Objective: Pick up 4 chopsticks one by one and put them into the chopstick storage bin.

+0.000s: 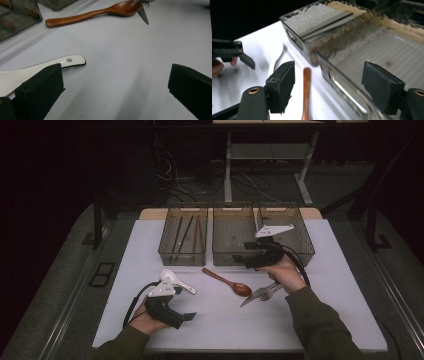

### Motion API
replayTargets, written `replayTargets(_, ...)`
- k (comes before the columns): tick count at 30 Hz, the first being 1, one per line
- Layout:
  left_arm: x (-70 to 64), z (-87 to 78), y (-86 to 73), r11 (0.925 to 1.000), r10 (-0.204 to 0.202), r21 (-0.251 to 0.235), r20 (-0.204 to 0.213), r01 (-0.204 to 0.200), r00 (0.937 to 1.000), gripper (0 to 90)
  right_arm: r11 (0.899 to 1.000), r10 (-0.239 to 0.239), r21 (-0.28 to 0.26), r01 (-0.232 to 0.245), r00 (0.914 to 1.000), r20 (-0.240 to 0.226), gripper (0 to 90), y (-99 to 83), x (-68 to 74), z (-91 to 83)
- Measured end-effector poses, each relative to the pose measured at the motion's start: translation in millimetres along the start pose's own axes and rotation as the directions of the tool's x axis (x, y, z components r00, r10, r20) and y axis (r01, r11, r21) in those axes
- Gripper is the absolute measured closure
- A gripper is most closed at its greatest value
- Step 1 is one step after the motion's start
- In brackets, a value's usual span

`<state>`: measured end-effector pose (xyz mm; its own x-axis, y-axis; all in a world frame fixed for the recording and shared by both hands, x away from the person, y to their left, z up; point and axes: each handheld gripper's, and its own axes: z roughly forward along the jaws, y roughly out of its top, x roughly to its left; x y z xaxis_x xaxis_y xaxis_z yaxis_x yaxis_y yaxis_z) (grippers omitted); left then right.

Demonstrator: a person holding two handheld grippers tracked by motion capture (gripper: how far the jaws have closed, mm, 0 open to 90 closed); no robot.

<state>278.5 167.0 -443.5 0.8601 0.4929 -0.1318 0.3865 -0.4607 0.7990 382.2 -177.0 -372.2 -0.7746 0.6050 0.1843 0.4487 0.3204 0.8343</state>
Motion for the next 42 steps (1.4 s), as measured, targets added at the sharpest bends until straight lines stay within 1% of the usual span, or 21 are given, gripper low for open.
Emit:
replayTargets(2,0.4,0.5,0.4,1.0,-0.001,-0.003,0.0,0.001,1.0,0.0,1.0,0.013,-0.007,-0.012,0.9999,0.007,26.5,-9.1,-2.3,-8.1)
replayTargets(3,0.6,0.5,0.7,1.0,0.0,-0.003,0.0,0.0,1.0,0.0,1.0,0.026,-0.011,-0.026,0.9996,0.008,26.5,-13.7,-3.0,-12.3)
replayTargets(6,0.5,0.5,1.3,1.0,-0.001,-0.005,0.0,0.001,1.0,0.0,0.999,0.038,-0.007,-0.038,0.9991,0.017,26.2,-25.9,-5.8,-24.0)
replayTargets(9,-0.3,0.2,2.1,1.0,0.001,-0.007,-0.001,-0.001,1.0,0.0,0.998,0.057,-0.024,-0.056,0.9982,0.017,25.0,-38.6,-7.7,-34.9)
replayTargets(11,-0.6,0.5,2.2,1.0,0.002,-0.004,-0.003,-0.002,1.0,0.0,0.998,0.063,-0.021,-0.063,0.9976,0.028,23.5,-46.5,-8.2,-40.6)
replayTargets(15,-1.0,-0.9,2.5,0.9999,0.001,-0.011,-0.007,-0.001,1.0,0.0,0.998,0.065,-0.008,-0.065,0.9967,0.049,21.5,-61.4,-6.7,-51.2)
replayTargets(20,-1.6,-1.8,2.7,0.9999,0.004,-0.011,-0.009,-0.004,1.0,0.0,0.995,0.097,-0.033,-0.095,0.9937,0.056,20.2,-80.7,-4.2,-65.4)
replayTargets(25,-1.4,-2.4,3.3,0.9999,0.004,-0.014,-0.011,-0.005,0.9999,0.0,0.996,0.089,-0.036,-0.086,0.9929,0.08,18.8,-95.5,-1.7,-75.1)
replayTargets(32,-1.2,-2.5,4.0,0.9998,0.007,-0.016,-0.012,-0.008,0.9999,0.0,0.998,0.063,-0.007,-0.063,0.9925,0.105,17.3,-117.9,1.0,-83.7)
replayTargets(34,-0.9,-2.6,4.1,0.9999,0.004,-0.017,-0.012,-0.004,0.9999,0.0,0.998,0.055,0.008,-0.056,0.9918,0.115,17.3,-123.7,2.0,-86.6)
replayTargets(37,-0.3,-2.7,4.3,0.9998,0.011,-0.014,-0.012,-0.011,0.9999,0.0,0.999,0.046,0.02,-0.049,0.9908,0.127,17.2,-132.0,2.9,-91.0)
replayTargets(39,-0.4,-2.6,4.3,0.9999,0.01,-0.014,-0.011,-0.01,0.9999,0.0,0.999,0.044,0.024,-0.048,0.9894,0.138,17.3,-137.6,3.7,-93.8)
replayTargets(42,0.1,-3.0,4.5,0.9999,0.013,-0.011,-0.014,-0.013,0.9998,0.0,0.998,0.044,0.035,-0.049,0.9889,0.142,17.2,-145.3,4.5,-96.6)
